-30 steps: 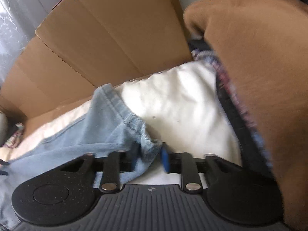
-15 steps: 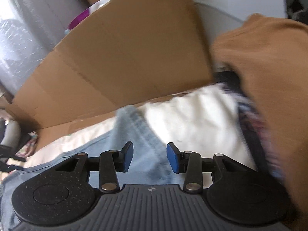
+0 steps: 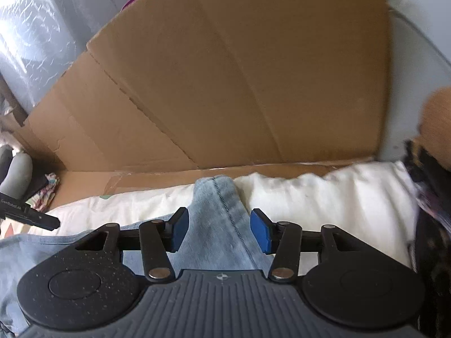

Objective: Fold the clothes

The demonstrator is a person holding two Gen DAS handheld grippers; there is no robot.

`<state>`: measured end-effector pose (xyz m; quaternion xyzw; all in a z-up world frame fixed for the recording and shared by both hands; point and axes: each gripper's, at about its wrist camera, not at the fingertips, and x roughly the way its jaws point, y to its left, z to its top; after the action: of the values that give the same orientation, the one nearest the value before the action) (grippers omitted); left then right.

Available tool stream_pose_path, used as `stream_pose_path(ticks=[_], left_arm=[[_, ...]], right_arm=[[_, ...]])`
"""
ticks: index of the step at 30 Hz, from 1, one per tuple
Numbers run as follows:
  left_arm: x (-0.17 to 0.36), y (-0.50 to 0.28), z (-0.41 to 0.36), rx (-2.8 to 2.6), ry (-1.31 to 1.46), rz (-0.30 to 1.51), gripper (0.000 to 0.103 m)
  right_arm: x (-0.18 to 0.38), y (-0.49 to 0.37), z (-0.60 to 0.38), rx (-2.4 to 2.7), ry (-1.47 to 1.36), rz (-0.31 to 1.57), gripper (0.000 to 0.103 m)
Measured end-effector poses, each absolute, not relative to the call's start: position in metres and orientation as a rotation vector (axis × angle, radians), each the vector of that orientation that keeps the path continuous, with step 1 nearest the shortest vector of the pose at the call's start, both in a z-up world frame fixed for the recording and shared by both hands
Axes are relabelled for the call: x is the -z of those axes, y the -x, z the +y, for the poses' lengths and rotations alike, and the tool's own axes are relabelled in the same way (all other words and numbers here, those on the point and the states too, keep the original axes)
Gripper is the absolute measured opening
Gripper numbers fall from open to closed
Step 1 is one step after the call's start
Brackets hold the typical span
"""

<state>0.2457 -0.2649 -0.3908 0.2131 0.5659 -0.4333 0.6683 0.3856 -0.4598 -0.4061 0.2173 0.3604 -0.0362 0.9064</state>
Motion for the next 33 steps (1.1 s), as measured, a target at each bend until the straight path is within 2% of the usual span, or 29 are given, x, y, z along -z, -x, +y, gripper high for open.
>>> stream_pose_path(ticks=[5, 8, 13, 15, 16, 17, 19, 21, 27, 28, 30, 33], left_arm=[[0.396, -0.216, -0.289, 1.098, -0.558, 1.239, 0.047], [0.402, -0.200, -0.301, 1.152, -0.605, 1.223, 0.047], [0.417, -0.180, -0.313, 1.173, -0.731, 1.168, 0.048], [0.422, -0.175, -0.312, 1.185, -0.767, 1.158, 0.048], [0.422, -0.173, -0.311, 1.194, -0.791, 1.138, 0.048], [0.422, -0.170, -0.311, 1.202, -0.815, 1.117, 0.045], [0.421, -0.165, -0.309, 1.218, -0.864, 1.074, 0.021], [0.417, -0.164, -0.307, 1.233, -0.881, 1.047, 0.015], [0.389, -0.174, -0.305, 1.244, -0.807, 0.940, 0.012], [0.385, -0.177, -0.306, 1.233, -0.786, 0.921, 0.013], [0.386, -0.181, -0.310, 1.201, -0.764, 0.901, 0.017], [0.388, -0.190, -0.311, 1.155, -0.750, 0.919, 0.017]], right_arm=[[0.410, -0.415, -0.459, 0.060, -0.427, 0.765, 0.057], [0.417, -0.430, -0.454, 0.045, -0.374, 0.811, 0.065], [0.427, -0.432, -0.449, 0.029, -0.349, 0.821, 0.063], [0.428, -0.430, -0.449, 0.029, -0.343, 0.806, 0.046], [0.429, -0.429, -0.449, 0.026, -0.339, 0.800, 0.042], [0.427, -0.428, -0.447, 0.017, -0.330, 0.792, 0.031], [0.424, -0.426, -0.444, -0.003, -0.310, 0.776, 0.026], [0.417, -0.422, -0.444, 0.001, -0.304, 0.734, 0.023], [0.392, -0.416, -0.443, 0.039, -0.282, 0.596, 0.023], [0.388, -0.416, -0.443, 0.048, -0.276, 0.573, 0.025], [0.390, -0.421, -0.446, 0.118, -0.271, 0.580, 0.038], [0.391, -0.417, -0.463, 0.168, -0.371, 0.573, 0.041]])
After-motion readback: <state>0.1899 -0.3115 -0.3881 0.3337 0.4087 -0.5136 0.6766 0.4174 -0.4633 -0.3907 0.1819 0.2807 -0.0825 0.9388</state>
